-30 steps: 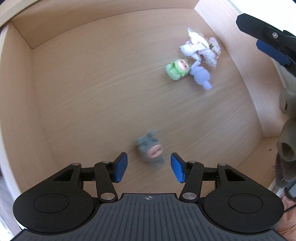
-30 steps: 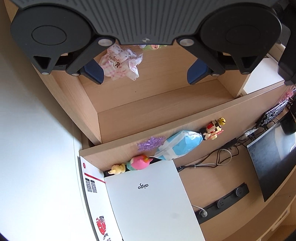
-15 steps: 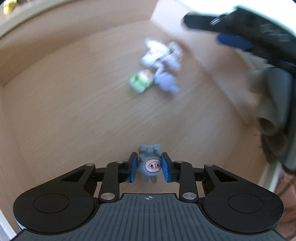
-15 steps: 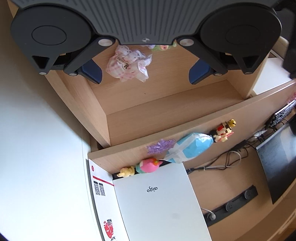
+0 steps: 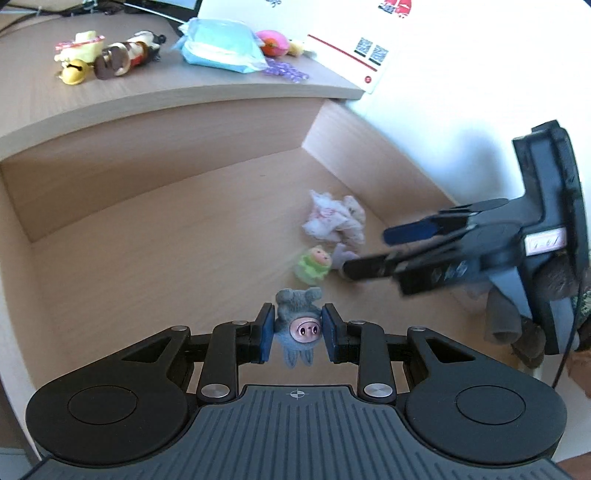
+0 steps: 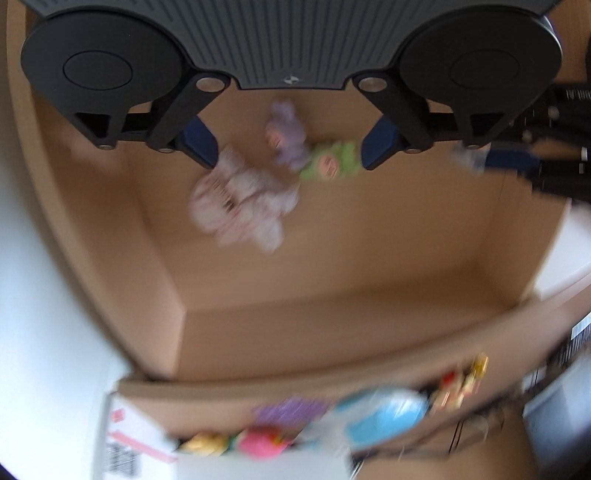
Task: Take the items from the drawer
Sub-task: 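Carry the grey plush to the desktop with the left tool while the right tool grasps the purple plush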
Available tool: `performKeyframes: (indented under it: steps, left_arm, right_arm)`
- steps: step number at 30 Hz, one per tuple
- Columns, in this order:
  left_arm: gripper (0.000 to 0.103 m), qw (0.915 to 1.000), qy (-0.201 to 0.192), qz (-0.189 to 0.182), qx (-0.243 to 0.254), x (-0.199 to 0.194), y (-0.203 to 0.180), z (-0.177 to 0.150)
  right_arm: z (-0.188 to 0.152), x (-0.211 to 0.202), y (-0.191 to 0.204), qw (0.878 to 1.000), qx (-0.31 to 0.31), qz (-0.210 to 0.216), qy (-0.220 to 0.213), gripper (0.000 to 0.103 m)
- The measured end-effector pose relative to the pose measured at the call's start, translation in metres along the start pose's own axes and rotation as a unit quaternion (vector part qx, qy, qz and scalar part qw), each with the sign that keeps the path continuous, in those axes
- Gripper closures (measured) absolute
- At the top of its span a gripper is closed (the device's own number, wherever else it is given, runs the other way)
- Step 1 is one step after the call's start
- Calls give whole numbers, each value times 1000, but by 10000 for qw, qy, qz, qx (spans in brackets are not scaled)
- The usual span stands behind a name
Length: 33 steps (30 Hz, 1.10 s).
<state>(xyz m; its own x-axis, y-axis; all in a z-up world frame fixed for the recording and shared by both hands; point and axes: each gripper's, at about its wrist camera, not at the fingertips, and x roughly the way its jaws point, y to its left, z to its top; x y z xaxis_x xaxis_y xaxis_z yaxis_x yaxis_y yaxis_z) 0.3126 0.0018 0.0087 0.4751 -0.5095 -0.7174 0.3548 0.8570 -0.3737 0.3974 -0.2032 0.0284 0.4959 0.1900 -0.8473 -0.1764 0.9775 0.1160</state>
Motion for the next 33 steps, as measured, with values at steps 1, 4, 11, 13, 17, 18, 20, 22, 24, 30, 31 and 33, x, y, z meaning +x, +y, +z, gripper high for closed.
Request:
performKeyframes:
  steps: [1, 4, 11, 13, 17, 18, 20, 22, 24, 30, 31, 33]
  left_arm:
    - [72, 10000, -1, -51, -16, 0, 0, 0]
    - [72, 9997, 38, -212, -126, 10, 4, 0]
    - [72, 9990, -105, -370, -206, -6, 8, -8]
    - [72, 9990, -112, -396, -198, -6, 8, -8]
    - [72, 9983, -94, -561, -112, -6, 7, -5]
    - [72, 9982, -140, -584, -92, -9, 7, -3]
    - [72, 9982, -310, -518, -1, -17, 6, 10]
    - [72, 9968, -694, -385, 19, -32, 7, 32]
    - [72, 9918, -1262, -214, -15, -50, 12, 64]
    - [72, 9719, -2209, 768, -282, -66, 50, 175]
    - [72, 9754, -2032, 773, -369, -55, 59, 190]
    - [72, 9826, -1549, 780, -666, -29, 80, 207]
  right_arm:
    - [-1, 1, 5, 9997, -181, -63, 127, 28]
    - [-4, 9, 22, 9947, -818, -531, 332, 33]
    - [2, 44, 26, 9919, -927, -527, 688, 77]
    - [3, 38, 25, 9921, -885, -555, 689, 77]
    - [0, -7, 25, 9960, -807, -257, 300, 77]
    - [-1, -20, 25, 9965, -798, -195, 176, 77]
    - [-5, -43, 23, 9970, -770, -80, -62, 77]
    - [-6, -58, 23, 9968, -759, 23, -238, 77]
    - [-5, -67, 23, 9961, -773, 77, -421, 77]
    - [-4, -74, 19, 9943, -772, 209, -706, 77]
    - [-4, -73, 19, 9943, -767, 236, -708, 77]
    - [-4, -70, 16, 9944, -724, 266, -728, 77]
